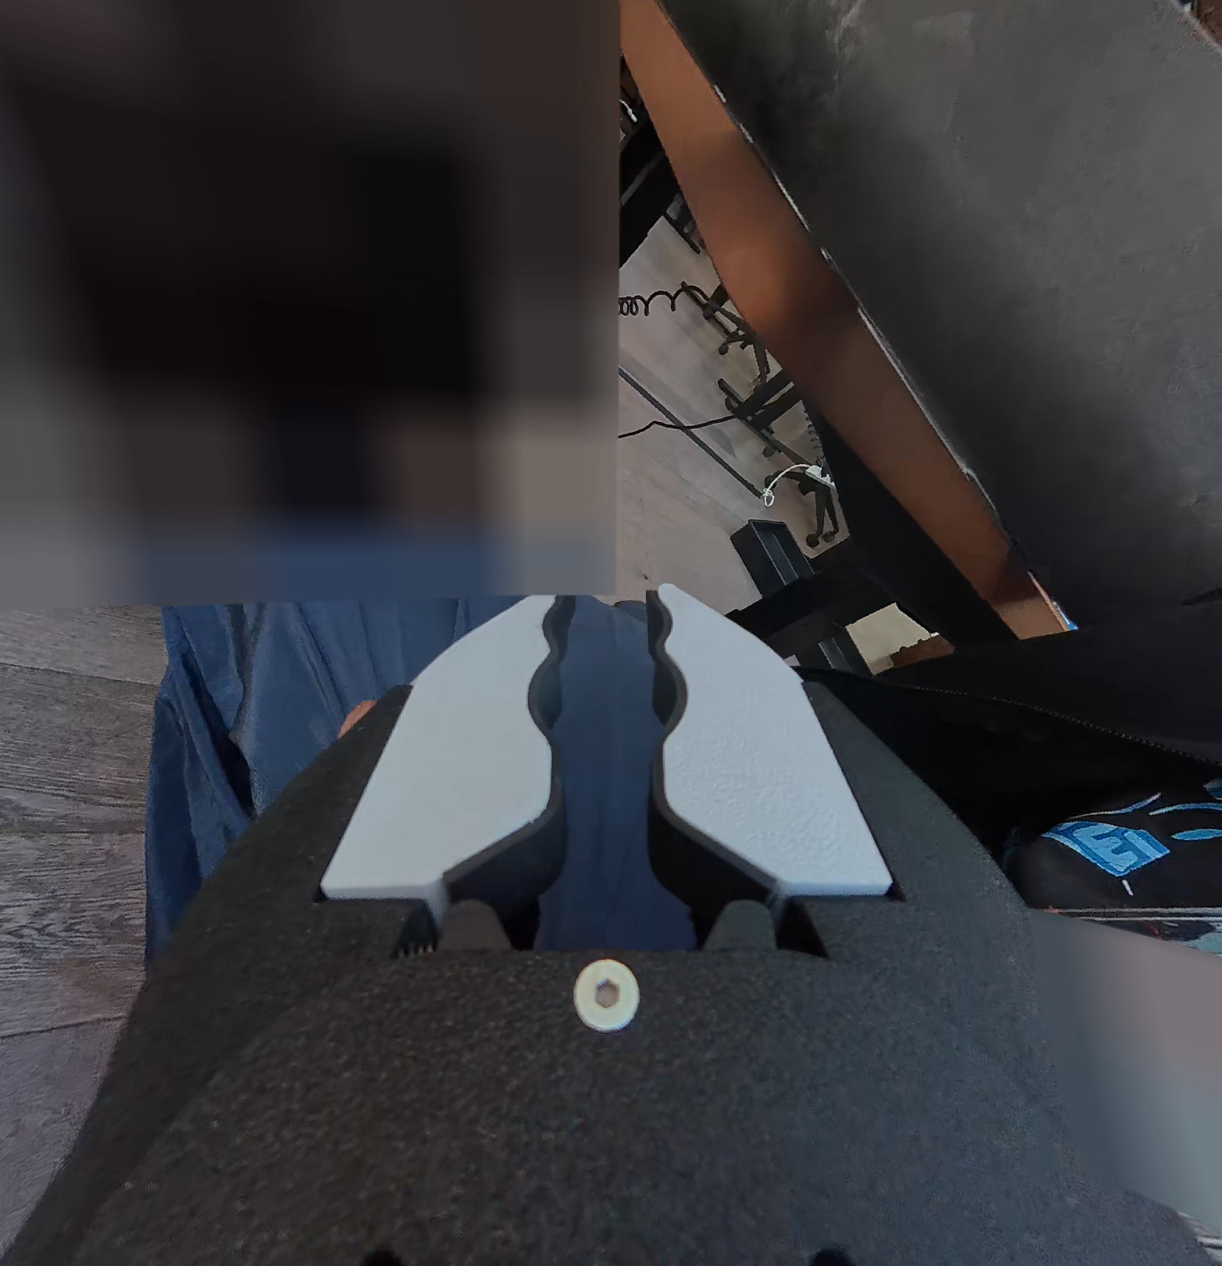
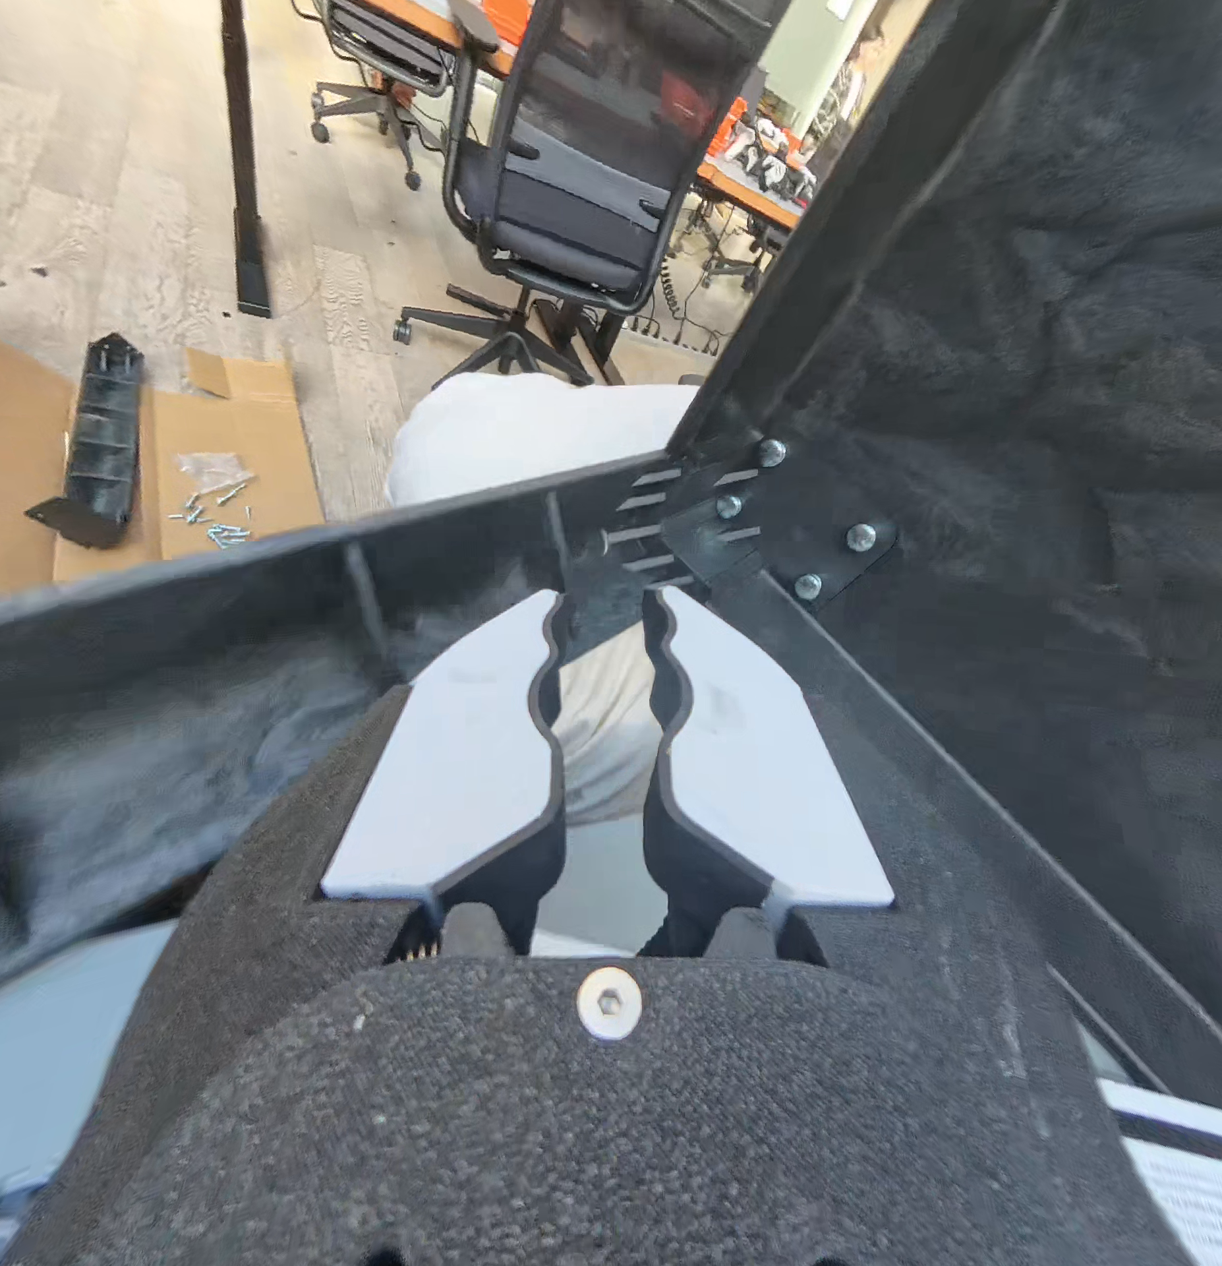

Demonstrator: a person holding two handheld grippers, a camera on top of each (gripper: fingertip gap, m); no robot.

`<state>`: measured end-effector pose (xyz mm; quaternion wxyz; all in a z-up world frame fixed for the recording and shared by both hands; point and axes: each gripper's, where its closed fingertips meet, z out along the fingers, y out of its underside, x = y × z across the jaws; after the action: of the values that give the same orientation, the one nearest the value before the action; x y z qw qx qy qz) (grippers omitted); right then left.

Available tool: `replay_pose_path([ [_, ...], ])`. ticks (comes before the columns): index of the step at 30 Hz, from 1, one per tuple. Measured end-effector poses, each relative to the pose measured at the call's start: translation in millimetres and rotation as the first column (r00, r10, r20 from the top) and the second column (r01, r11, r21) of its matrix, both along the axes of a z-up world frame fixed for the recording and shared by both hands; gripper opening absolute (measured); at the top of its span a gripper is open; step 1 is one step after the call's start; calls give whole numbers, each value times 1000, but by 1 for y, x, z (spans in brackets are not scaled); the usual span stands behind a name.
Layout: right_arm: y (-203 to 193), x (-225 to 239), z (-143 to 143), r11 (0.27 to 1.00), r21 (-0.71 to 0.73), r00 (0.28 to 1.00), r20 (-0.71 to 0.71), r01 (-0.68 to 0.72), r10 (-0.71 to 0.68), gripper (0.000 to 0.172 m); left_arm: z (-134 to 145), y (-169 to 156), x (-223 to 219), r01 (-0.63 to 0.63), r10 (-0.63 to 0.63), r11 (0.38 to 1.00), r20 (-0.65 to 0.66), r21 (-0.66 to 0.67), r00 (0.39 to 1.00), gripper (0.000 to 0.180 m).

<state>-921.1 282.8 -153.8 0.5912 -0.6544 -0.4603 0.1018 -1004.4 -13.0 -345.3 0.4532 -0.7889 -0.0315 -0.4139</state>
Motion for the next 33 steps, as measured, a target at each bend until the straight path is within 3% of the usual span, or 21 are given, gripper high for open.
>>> replay_pose_path([
  [4, -47, 30, -14, 985, 156, 997, 5, -76, 76, 9, -7, -20, 7, 10, -10, 999, -26, -34, 1000, 22],
  [7, -38, 34, 9, 974, 220, 998, 42, -56, 48, 13, -14, -32, 13, 20, -23, 999, -64, -50, 998, 22],
  [11, -36, 28, -10, 985, 162, 991, 133, -56, 34, 16, -23, -38, 20, 6, -11, 997, -65, -71, 998, 21],
  [19, -51, 20, -22, 961, 267, 988, 150, -75, 35, 15, -42, -65, 54, 76, -81, 989, -30, -124, 996, 18],
  [23, -47, 32, -16, 954, 295, 995, 92, -51, 25, 15, -42, -80, 79, 115, -114, 986, 11, -120, 993, 18],
  [29, -64, 22, -19, 933, 342, 986, 157, -109, 58, 15, -34, -105, 105, 162, -163, 982, 5, -94, 987, 18],
  [33, -90, 48, -16, 935, 348, 989, 146, -69, 18, 15, -13, -117, 120, 195, -194, 980, 29, -46, 981, 19],
])
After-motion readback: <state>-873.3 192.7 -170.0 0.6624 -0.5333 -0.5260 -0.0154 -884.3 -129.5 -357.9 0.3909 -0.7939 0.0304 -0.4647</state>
